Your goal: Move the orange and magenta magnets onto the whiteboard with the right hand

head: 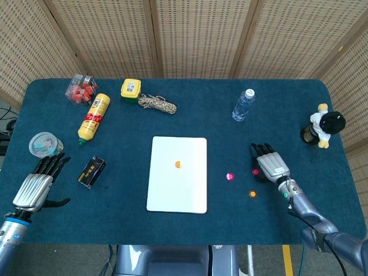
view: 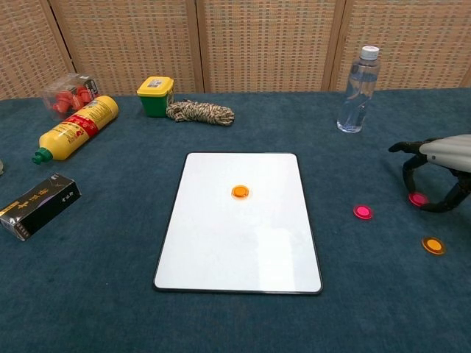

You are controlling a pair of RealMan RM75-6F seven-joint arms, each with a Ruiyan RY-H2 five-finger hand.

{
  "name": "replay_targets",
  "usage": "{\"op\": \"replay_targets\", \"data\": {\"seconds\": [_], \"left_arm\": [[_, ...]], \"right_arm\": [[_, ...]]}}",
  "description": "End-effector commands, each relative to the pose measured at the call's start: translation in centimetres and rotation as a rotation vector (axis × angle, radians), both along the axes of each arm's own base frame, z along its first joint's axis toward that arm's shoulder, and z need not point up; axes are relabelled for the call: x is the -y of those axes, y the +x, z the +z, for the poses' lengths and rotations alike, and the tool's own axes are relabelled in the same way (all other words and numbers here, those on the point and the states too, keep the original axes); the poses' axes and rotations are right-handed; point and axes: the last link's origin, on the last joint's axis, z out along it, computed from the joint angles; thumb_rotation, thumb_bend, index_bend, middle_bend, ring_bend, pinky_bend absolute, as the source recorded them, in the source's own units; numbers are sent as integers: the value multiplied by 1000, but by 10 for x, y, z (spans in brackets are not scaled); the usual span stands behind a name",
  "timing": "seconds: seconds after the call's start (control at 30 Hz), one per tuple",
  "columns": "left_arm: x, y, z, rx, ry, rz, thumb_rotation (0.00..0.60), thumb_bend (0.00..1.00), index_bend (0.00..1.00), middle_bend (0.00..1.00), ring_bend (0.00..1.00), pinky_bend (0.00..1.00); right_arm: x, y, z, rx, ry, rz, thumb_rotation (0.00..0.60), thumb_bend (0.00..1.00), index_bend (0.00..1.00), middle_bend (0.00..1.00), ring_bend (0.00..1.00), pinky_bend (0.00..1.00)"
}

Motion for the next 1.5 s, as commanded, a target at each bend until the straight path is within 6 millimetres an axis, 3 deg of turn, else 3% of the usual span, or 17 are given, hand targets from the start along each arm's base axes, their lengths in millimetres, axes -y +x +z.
{"op": "replay_targets", "data": {"seconds": [0.03, 0.13, 0.3, 0.47, 0.93, 0.97, 1.03, 1.1, 1.17, 1.4, 1.5], "left_arm": [[0, 0, 0, -1, -1, -1, 600, 0, 0, 0, 0, 0], [0, 1, -1, -3, -4, -3, 600, 0, 0, 0, 0, 0], [-1, 1, -1, -1, -3, 0, 600, 0, 0, 0, 0, 0], [0, -2, 1, 3, -1, 9, 600, 0, 0, 0, 0, 0], [1, -4, 3, 12, -2, 13, 600, 0, 0, 0, 0, 0], [1, -4, 3, 12, -2, 12, 600, 0, 0, 0, 0, 0], [1, -3, 3, 12, -3, 12, 600, 0, 0, 0, 0, 0], [1, -3, 3, 13, -1, 11, 600, 0, 0, 0, 0, 0], [1, -3, 3, 13, -1, 12, 600, 0, 0, 0, 0, 0], [1, -3, 3, 14, -1, 9, 600, 0, 0, 0, 0, 0], [1, -3, 3, 13, -3, 8, 600, 0, 0, 0, 0, 0]], "right_arm": [[7, 23, 2, 28, 5, 43, 600, 363, 557, 0, 0, 3], [16, 63, -4, 66, 23, 114, 600, 363, 557, 0, 0, 4], [29, 113, -25, 81, 57, 159, 600, 363, 557, 0, 0, 3], [38, 145, -53, 81, 83, 151, 600, 363, 557, 0, 0, 3], [40, 174, -87, 96, 92, 83, 600, 362, 555, 0, 0, 3], [39, 175, -87, 95, 90, 84, 600, 340, 512, 0, 0, 3], [38, 176, -88, 98, 83, 82, 600, 243, 331, 0, 0, 3], [39, 179, -88, 115, 71, 71, 600, 126, 90, 0, 0, 4], [40, 180, -85, 121, 61, 69, 600, 86, 31, 0, 0, 3], [32, 173, -65, 122, 44, 82, 600, 78, 29, 0, 0, 3], [18, 155, -51, 101, 34, 90, 600, 105, 155, 0, 0, 3]]}}
